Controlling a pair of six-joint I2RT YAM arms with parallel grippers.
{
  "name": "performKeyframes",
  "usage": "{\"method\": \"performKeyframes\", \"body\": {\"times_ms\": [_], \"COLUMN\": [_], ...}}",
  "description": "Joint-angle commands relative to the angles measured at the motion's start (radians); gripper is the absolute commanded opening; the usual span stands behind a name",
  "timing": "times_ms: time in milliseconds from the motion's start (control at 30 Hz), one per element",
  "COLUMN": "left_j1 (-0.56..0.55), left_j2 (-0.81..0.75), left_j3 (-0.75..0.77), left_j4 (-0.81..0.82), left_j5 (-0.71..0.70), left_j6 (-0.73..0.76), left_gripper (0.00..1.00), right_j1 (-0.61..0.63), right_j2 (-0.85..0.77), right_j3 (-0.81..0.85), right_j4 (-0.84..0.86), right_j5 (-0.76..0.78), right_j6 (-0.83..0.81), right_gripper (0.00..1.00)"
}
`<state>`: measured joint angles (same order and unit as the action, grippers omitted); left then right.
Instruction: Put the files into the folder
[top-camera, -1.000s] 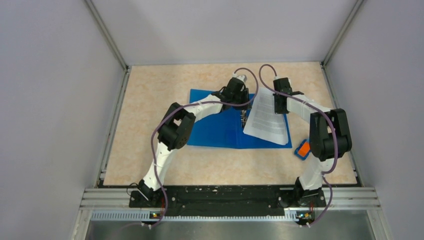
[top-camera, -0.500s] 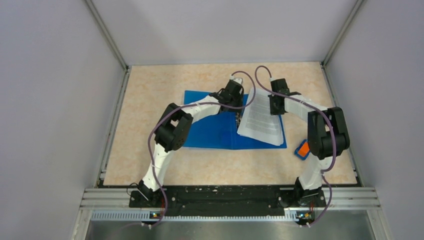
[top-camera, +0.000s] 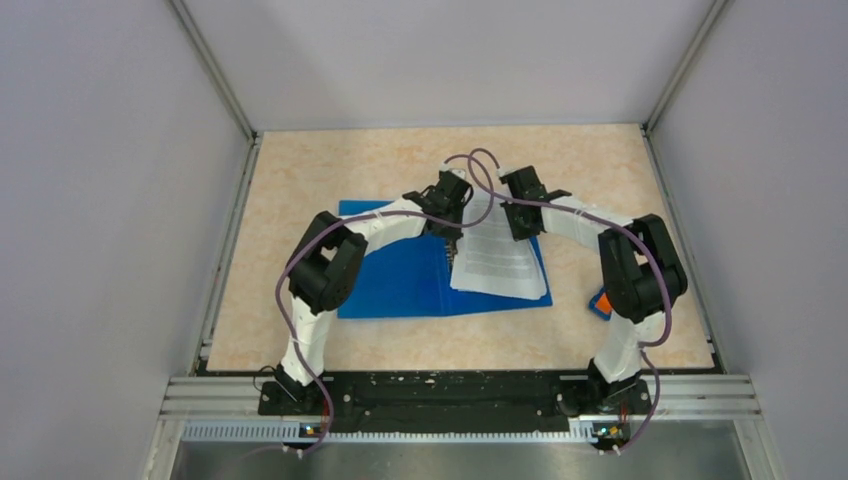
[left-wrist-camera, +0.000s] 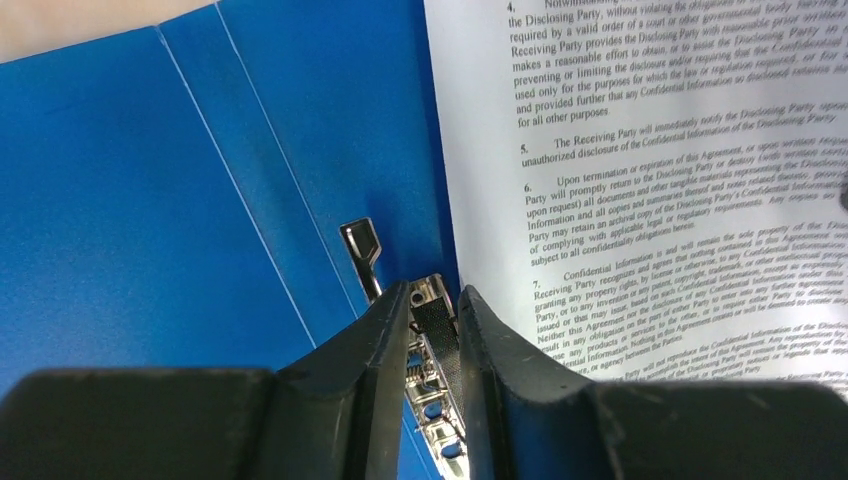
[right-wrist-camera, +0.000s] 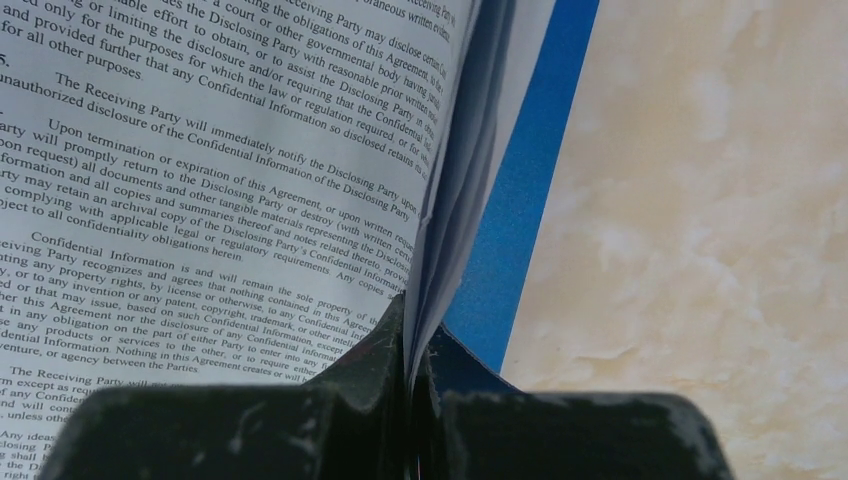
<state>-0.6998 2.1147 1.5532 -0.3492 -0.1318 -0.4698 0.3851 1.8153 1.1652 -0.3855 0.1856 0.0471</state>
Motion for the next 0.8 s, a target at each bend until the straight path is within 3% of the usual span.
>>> {"method": "performKeyframes", "body": {"times_ms": [0,267,433,600,767], "left_j1": [0.009,0.022,0.05,0.125,0.232], "left_j2": [-0.149,-0.257,-0.336,-0.447,-0.543], "left_j3": [-0.119,-0.235,-0.212,-0.246,-0.392], "left_j4": [-0.049,-0.035,-0.049,-0.049,-0.023], "left_j5": [-0.05,-0.023,0.004,0.054,0.108], "left_j6": [-0.008,-0.017,-0.021,-0.059,-0.122], "left_gripper": [0.29,0.29,0.4,0.5,0.47], "right_j1": [0.061,0.078,0.078,0.078,0.079], "right_j2": [-0.067,-0.174,-0.256,-0.344,-0.421], "right_j3": [0.009,-0.018,-0.002,0.035,0.082], "right_j4": [-0.01,-0.044,-0.064,-0.081,-0.106], "right_j5": [-0.037,-0.01,-0.042,-0.13,-0.269], "right_j6": [-0.017,0.028,0.082,0.117,0.165], "right_gripper": [0.0,0.0,0.0,0.0,0.0]}}
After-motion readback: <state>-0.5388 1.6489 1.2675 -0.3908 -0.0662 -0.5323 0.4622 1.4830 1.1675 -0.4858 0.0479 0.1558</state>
